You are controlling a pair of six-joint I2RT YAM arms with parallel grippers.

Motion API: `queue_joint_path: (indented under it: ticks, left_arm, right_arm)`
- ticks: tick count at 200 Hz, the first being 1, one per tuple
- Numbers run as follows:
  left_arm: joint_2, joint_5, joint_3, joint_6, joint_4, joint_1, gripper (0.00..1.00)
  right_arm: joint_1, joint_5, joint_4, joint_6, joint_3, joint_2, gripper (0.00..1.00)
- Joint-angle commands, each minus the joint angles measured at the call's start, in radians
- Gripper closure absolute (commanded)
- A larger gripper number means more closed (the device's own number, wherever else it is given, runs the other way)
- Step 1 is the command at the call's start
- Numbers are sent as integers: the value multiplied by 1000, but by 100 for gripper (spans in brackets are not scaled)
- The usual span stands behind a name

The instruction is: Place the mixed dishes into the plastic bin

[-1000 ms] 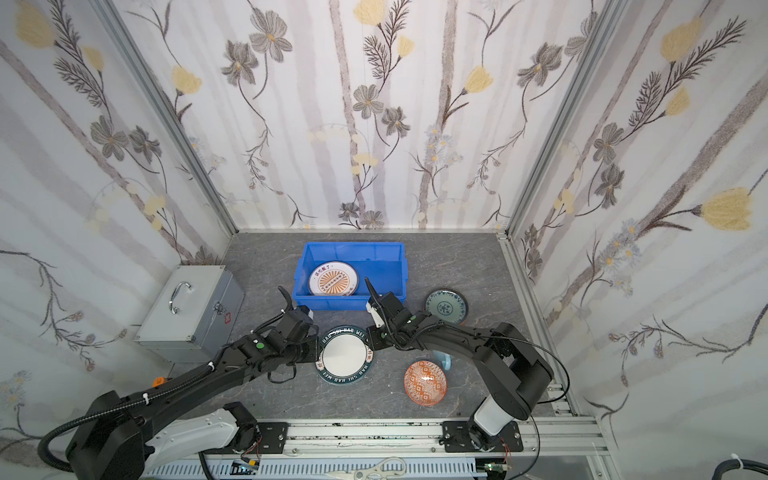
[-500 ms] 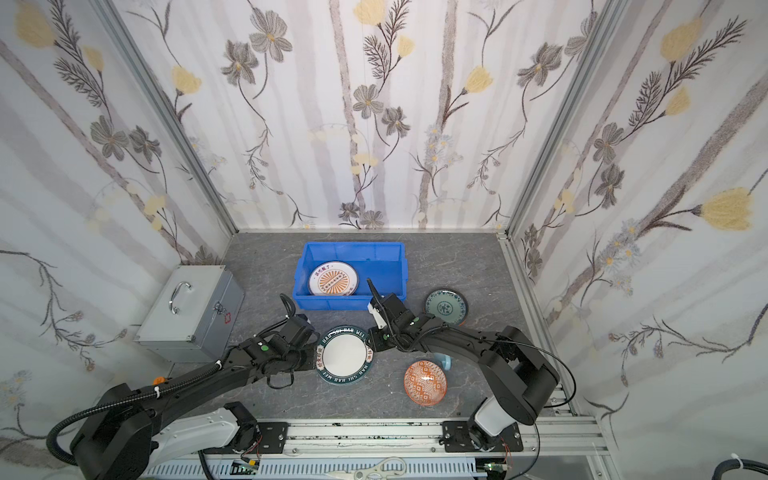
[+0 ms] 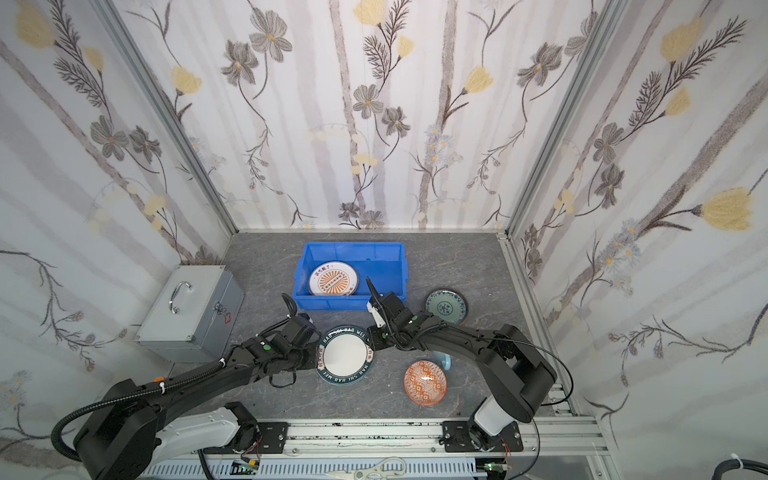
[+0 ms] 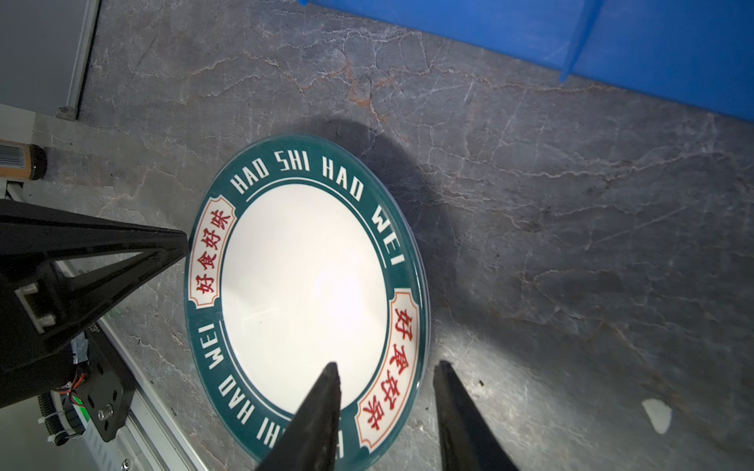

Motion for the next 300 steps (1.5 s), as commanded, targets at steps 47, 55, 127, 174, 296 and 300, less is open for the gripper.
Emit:
queue_joint_path:
  ticks: [47, 55, 127, 174, 296, 300]
  left_arm:
    - [-53, -12, -12, -13, -9, 2, 82]
    - [-46, -8, -12, -11, -6, 2, 83]
    - [17, 29, -8, -8, 39, 1, 89]
    - [26, 34, -2, -6, 40, 2, 90]
    - [53, 47, 1, -10, 60, 1, 92]
    - [53, 46, 1, -10, 61, 2, 92]
  right_arm:
    - [1, 5, -9, 1, 17, 8, 59]
    - [1, 3, -10, 1, 20, 13, 59]
    - [1, 9, -9, 5, 3, 3, 58]
    - [1, 3, -7, 9, -4, 8, 58]
    - [1, -53, 21, 14, -27, 37, 65]
    - [1, -54, 23, 14, -27, 37, 65]
